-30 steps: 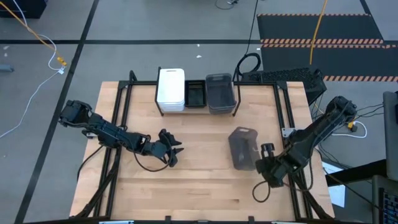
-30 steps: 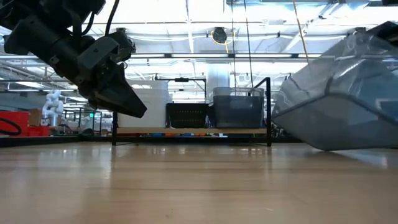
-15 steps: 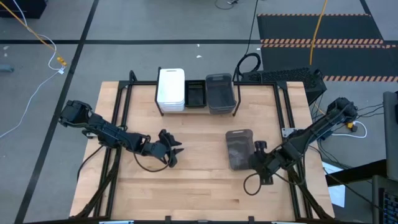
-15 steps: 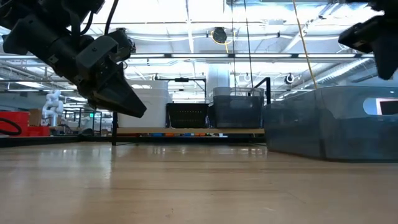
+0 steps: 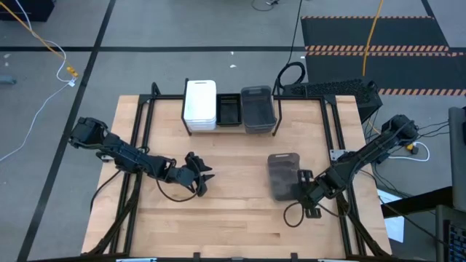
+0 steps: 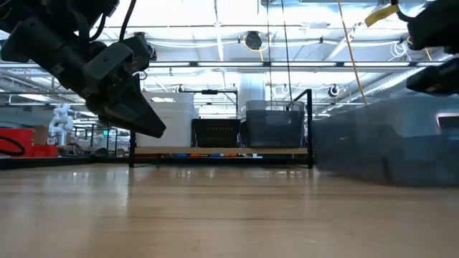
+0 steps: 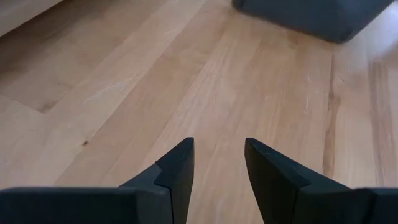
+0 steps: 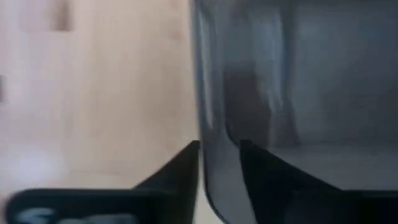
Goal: Stack baskets on shelf by color
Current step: Stack the gray bin on top of the other gray bin on the shelf
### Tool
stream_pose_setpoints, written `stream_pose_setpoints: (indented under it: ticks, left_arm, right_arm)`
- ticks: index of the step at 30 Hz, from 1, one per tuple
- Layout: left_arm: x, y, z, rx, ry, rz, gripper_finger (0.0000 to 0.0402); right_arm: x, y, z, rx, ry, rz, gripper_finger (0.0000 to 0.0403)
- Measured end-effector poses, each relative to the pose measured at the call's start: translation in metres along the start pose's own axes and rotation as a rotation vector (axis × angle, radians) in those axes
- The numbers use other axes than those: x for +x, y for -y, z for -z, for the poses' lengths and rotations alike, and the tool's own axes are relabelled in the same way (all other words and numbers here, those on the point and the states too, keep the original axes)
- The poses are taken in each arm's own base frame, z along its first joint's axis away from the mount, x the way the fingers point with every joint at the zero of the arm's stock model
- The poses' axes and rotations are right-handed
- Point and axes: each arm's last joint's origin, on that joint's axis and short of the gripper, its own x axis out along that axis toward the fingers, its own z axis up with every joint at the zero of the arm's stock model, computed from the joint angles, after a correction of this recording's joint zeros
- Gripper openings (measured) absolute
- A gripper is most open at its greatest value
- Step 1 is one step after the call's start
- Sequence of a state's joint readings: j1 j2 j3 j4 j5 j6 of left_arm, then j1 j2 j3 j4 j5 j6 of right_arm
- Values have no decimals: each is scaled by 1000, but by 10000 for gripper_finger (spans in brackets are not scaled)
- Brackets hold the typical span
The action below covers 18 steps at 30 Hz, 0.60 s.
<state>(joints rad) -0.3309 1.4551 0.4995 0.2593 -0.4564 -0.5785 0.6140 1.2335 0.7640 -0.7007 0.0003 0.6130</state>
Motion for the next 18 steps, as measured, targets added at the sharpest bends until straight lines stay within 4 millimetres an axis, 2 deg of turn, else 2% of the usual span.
stream_pose_setpoints:
  ticks: [3,4,10,14,18]
  left_arm:
    - [0,0,0,-1,0,0,145]
    - [0,0,0,-2,-1,0,145]
    - [0,0,0,-8,0,0,145]
    - [0,0,0,-16,2,1,145]
    - [0,0,0,-16,2,2,145]
  right_arm:
    - [-1,-5,-9,-52,52,-124,32]
    - [-2,-7,-13,-74,75,-169,17]
    - [-29,-14,-48,-163,263,-289,3]
    - [-67,-6,-82,-228,421,-294,2]
    - [-115,16,-111,-314,559,-156,2]
